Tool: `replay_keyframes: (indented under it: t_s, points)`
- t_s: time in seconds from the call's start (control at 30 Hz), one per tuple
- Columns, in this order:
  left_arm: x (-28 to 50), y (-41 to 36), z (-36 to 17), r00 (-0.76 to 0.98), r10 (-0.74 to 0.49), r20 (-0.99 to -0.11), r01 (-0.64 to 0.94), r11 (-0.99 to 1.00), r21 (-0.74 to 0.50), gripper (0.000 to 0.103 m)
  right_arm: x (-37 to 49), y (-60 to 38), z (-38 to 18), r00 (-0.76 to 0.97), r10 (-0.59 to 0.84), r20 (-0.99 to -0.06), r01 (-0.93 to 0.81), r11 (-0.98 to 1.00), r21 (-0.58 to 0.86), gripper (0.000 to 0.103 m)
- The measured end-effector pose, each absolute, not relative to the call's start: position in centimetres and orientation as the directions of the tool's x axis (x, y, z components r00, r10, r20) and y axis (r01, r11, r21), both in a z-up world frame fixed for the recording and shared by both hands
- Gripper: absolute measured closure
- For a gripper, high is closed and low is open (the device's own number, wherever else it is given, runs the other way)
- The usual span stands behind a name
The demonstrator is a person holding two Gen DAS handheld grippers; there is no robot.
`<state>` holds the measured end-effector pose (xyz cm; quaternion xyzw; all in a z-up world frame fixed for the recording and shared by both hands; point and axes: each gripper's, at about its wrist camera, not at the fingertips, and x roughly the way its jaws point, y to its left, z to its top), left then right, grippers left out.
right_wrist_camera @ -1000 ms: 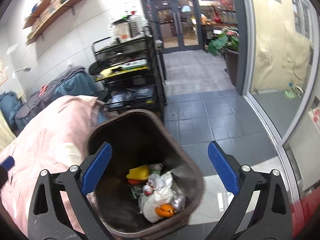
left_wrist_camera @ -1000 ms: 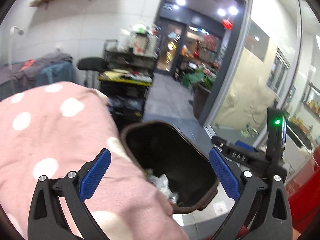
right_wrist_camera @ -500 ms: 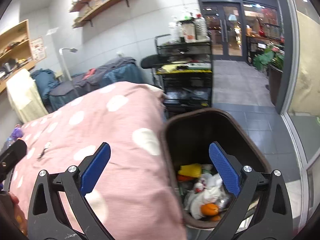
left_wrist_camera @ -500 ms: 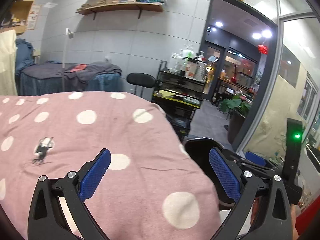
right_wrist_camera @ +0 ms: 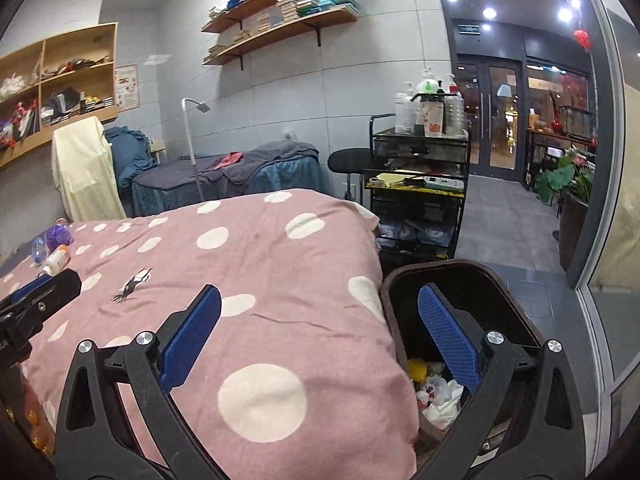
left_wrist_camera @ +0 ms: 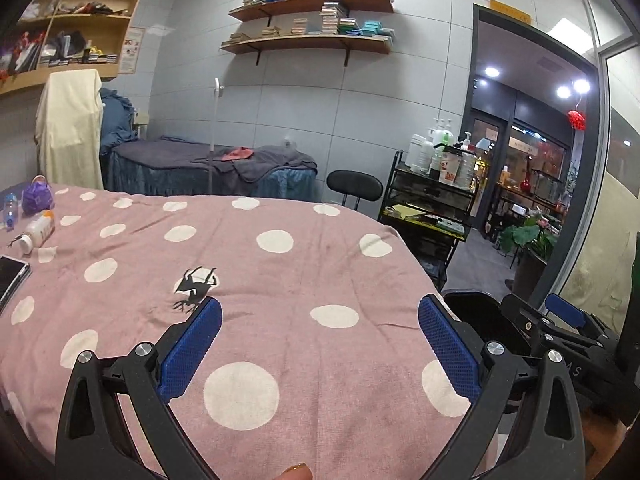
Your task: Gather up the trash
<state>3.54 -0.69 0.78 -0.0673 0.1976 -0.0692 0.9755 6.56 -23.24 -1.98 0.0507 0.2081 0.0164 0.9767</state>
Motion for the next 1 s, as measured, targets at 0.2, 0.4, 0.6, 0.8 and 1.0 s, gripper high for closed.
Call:
replay_keyframes:
  t_s: [0.2,0.4,0.6,0.8,1.0]
  points:
    - [2.3,0.2,0.8,0.926,-0.104,-0.364,0.047,0.986,-0.162,0.006,4.7,-22.0,-1.4,0.929,0.066,-0.364,-0.033,0.995,0.097,0.006]
    - [1.5,0.9,0.8,0.936,-0.072,-0.346,0.012,0.985,-0.171,0.006,3.4,-20.8,-1.2,0.935,0.082,-0.346,-0.062,0.996,0.07,0.006]
    - [1.2,1.0,1.1,0.943,-0.042,-0.329,-0.009,0.988,-0.152,0.006,2.7,-20.9,-1.1,0.934,0.098,-0.344,-0.075,0.994,0.078,0.006]
    - [1.0,0.8,1.4,0.947,-0.045,-0.317,0.0,0.99,-0.14,0.006,2.8,-21.2,-0.9,0.934,0.096,-0.345,-0.071,0.994,0.085,0.006]
    - [1.0,0.7,1.5,0.947,-0.048,-0.318,0.003,0.99,-0.141,0.006,2.7,-21.3,-0.9,0.932,0.099,-0.349,-0.073,0.994,0.088,0.006]
